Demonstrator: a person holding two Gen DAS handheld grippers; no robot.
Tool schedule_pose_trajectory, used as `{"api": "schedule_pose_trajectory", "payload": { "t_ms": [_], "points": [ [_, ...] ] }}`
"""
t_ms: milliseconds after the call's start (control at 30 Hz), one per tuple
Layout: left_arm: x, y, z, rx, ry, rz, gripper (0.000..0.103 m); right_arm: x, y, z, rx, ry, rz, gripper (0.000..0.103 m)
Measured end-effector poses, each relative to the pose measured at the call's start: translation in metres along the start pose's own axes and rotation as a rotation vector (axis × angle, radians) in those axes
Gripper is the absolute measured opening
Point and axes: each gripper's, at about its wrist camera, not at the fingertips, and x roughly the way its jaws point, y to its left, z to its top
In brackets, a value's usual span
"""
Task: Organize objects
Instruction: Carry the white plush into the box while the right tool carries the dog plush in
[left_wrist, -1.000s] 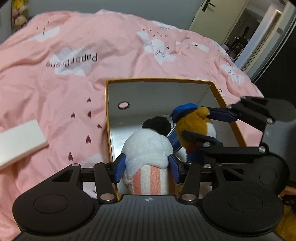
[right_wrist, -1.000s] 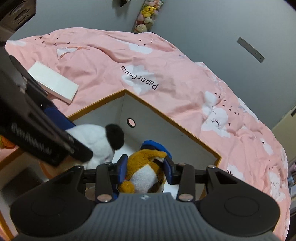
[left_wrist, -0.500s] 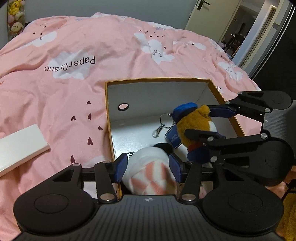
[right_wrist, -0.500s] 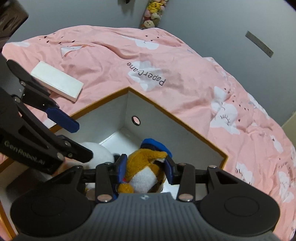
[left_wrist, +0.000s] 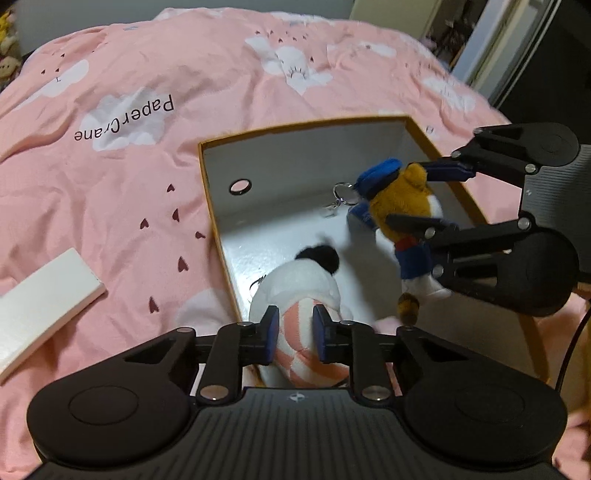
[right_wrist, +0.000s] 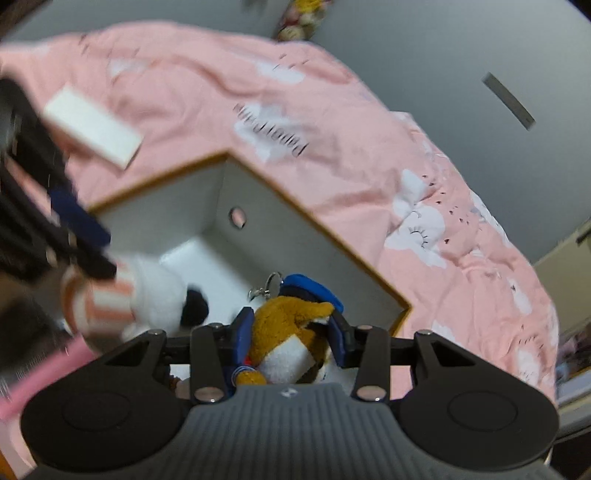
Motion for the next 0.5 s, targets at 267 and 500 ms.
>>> {"api": "schedule_pose_trajectory", "payload": {
  "t_ms": [267, 500],
  "points": [
    [0.0, -0.011, -0.004, 0.124, 0.032, 0.08, 0.021, 0.02, -0.02, 0.001, 0.203, 0.033, 0.102, 0.042],
    [0.005, -0.031, -0.015, 0.334, 0.022, 0.193, 0.009, 0.031, -0.007, 0.004, 0.099, 0.103, 0.098, 0.039]
  ]
}}
